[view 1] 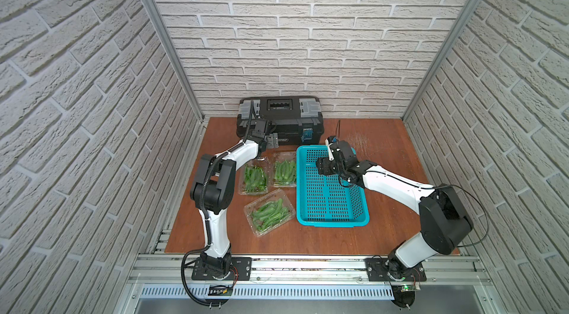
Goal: Take small green peppers out of containers
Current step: Move the basket to the center of the board.
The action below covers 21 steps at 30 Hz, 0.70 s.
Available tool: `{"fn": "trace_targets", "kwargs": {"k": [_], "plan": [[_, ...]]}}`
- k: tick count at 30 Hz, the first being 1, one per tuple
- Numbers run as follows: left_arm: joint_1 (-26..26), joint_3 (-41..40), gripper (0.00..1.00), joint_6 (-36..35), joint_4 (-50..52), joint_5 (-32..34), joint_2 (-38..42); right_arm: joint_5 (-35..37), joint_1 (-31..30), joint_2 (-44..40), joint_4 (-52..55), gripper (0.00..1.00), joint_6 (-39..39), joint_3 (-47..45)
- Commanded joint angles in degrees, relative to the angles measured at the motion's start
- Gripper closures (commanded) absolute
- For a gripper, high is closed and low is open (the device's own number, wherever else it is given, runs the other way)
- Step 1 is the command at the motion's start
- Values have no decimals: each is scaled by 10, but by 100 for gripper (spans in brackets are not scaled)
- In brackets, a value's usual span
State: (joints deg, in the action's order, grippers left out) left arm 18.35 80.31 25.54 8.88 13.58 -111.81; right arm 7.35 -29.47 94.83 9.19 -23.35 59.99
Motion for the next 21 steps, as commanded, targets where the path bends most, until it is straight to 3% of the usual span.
{"fn": "trace_targets", "kwargs": {"k": [1, 8, 12, 17, 21], "plan": [[-3, -1, 2, 9, -16, -23, 47, 11, -2, 39, -27, 21, -27, 37], [5, -71, 2, 25, 84, -54, 150, 74, 19, 117, -13, 20, -53, 102], [15, -90, 2, 25, 133, -105, 183, 95, 60, 134, -5, 19, -75, 121], [33, -88, 2, 25, 171, -176, 191, 94, 122, 140, 5, 19, -73, 140], [58, -58, 2, 15, 206, -207, 169, 91, 131, 122, 3, 19, -24, 148]]}}
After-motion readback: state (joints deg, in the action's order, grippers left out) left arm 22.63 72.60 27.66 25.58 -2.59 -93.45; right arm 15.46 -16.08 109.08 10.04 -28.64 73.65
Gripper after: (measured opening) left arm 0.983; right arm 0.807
